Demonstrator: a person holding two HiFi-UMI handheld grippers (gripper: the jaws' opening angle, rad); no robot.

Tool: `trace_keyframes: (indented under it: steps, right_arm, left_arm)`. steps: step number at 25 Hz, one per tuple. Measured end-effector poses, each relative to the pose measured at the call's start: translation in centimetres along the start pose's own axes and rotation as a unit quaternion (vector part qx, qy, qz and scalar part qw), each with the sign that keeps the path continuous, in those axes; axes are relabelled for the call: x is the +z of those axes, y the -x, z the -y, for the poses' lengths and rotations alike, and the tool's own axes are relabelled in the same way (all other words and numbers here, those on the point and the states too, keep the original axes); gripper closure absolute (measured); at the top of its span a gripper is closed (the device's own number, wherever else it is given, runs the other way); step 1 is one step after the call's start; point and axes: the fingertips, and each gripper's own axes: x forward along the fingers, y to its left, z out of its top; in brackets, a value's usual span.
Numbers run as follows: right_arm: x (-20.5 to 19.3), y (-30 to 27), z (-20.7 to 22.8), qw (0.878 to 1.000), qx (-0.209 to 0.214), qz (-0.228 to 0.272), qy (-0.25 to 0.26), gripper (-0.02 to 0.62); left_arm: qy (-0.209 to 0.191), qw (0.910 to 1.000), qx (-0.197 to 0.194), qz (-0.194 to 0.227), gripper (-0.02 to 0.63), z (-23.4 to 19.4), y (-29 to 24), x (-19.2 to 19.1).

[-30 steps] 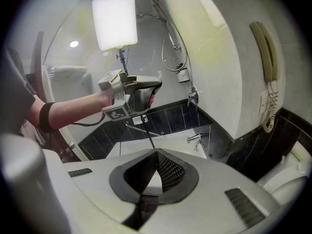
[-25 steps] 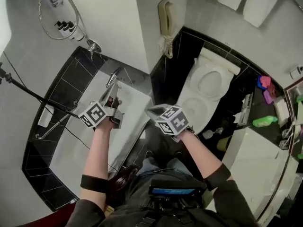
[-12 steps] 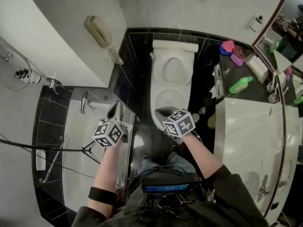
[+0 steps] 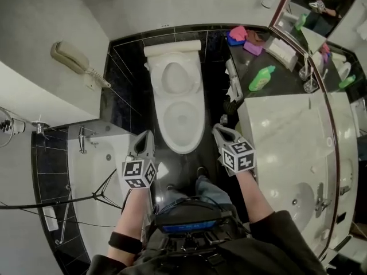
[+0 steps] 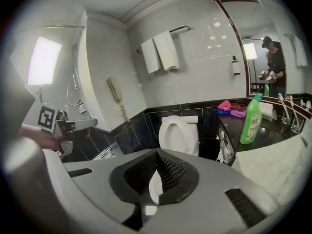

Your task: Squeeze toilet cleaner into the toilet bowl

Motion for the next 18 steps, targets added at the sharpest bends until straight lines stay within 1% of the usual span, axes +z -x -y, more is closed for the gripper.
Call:
trace_keyframes:
  steps: [4,8,13,18]
  right_arm:
    - [-1.0,1.1,1.7,1.000,-0.007,0.005,-0.028,0.594]
    - [-1.6,1.0,2.2,0.999,-0.004,0.002,-0.032,0.594]
    - [-1.8,0.7,3.3,0.999,0.008,0.004,-0.032,0.594]
    - [-2.0,0.9,4.7,0.999,-0.001,0.005,-0.038,0.594]
  left_arm:
    - [-0.008,0.9999,-0.005,-0.007,0.606,1.4,-0.4,-0.3]
    - [-0.014,0.9998,-0.011,-0.010,0.606,2.6,-1.0,-0.3]
    - [-0.014,0.9998,-0.008,-0.008,0.606,3.8,-1.9,-0.2]
    - [-0.028,0.9994,-0.019,-0.004,0.606,5.0,-2.7,0.5]
